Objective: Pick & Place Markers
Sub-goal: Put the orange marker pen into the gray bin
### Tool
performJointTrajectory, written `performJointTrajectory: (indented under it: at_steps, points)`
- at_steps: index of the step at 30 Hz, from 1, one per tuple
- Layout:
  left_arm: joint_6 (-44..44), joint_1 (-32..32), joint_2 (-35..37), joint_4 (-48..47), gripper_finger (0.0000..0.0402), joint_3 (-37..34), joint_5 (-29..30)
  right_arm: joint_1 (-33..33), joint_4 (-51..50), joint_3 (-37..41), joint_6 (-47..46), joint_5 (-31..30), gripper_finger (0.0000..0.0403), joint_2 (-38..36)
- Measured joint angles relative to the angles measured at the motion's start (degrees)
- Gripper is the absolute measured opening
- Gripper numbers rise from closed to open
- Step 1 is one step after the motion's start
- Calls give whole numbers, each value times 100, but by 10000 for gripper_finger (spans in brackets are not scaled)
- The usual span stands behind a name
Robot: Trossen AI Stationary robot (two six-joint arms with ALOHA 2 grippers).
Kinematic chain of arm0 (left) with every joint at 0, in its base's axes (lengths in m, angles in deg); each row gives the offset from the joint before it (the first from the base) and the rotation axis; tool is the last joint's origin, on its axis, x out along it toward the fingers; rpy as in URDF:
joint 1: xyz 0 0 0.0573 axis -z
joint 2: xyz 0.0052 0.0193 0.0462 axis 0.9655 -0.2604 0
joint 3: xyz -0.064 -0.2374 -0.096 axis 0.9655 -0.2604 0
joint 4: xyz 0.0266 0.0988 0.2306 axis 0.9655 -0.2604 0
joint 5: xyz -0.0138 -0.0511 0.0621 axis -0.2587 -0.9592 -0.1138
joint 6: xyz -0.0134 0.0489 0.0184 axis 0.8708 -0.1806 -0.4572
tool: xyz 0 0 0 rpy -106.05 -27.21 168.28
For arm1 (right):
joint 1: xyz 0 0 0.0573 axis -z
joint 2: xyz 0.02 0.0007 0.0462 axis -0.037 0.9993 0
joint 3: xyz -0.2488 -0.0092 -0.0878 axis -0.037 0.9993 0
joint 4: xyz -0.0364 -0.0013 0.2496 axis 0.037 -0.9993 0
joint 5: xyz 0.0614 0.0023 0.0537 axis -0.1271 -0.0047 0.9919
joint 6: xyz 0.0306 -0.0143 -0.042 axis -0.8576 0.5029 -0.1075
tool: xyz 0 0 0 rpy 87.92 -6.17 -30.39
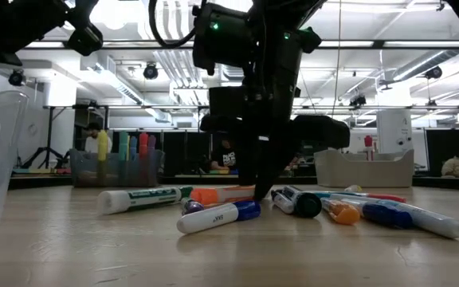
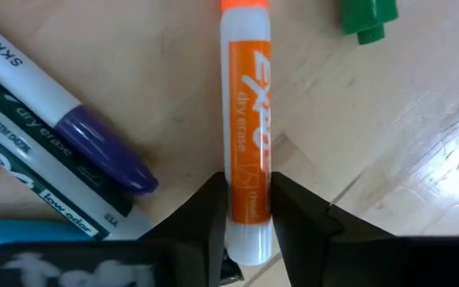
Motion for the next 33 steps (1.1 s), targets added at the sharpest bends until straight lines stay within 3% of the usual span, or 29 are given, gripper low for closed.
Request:
performJointTrajectory:
  at_steps: [13,23,33]
  points:
    - [61,-4,0,15,145,22,25,4,-78,-70,-635,4,72,-26]
    - [62,-3,4,36,145,122,129,4,-63,-90,-1428,9,71,-503]
    - [-401,12,-210,0,145,107,772,129,459,-92,-3068,-38,70,-1258]
